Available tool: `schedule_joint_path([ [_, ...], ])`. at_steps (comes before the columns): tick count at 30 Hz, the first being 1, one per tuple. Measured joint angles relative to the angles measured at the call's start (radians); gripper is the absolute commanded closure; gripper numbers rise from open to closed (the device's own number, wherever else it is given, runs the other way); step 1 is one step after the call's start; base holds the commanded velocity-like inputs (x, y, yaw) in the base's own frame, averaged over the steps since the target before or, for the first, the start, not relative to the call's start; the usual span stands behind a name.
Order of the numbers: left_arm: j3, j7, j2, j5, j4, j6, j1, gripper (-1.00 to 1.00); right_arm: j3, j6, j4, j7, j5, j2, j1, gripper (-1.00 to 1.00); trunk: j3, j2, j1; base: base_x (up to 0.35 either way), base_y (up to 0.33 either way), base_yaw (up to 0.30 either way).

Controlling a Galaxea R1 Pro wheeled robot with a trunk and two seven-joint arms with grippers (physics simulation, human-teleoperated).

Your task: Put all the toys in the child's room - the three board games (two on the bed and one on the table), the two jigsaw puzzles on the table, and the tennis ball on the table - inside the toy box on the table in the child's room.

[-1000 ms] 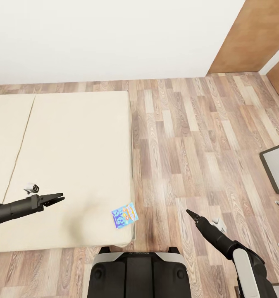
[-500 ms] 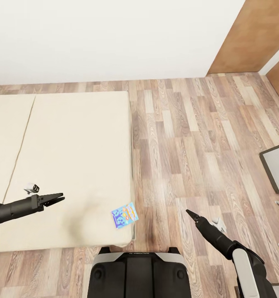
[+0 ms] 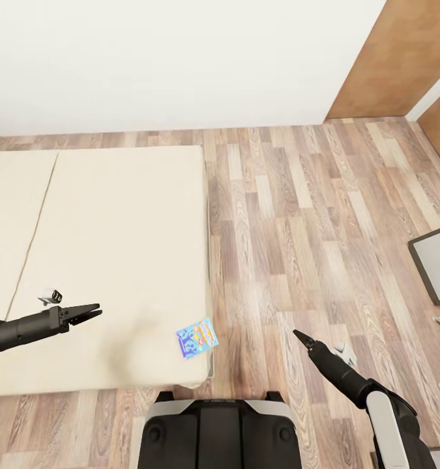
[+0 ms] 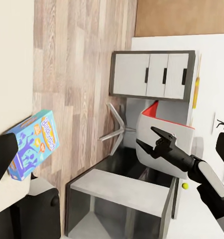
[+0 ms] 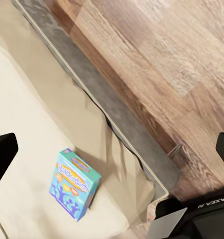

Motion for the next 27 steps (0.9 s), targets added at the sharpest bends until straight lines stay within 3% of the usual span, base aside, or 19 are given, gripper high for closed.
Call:
schedule_joint_path([
  [27, -0.001, 0.000, 0.000, 0.014, -0.003, 0.000, 0.000, -1.00, 0.000, -0.001, 0.000, 0.001, 0.000, 0.000, 0.000, -1.00, 0.044, 0.000, 0.000, -0.026, 0.000, 0.000],
])
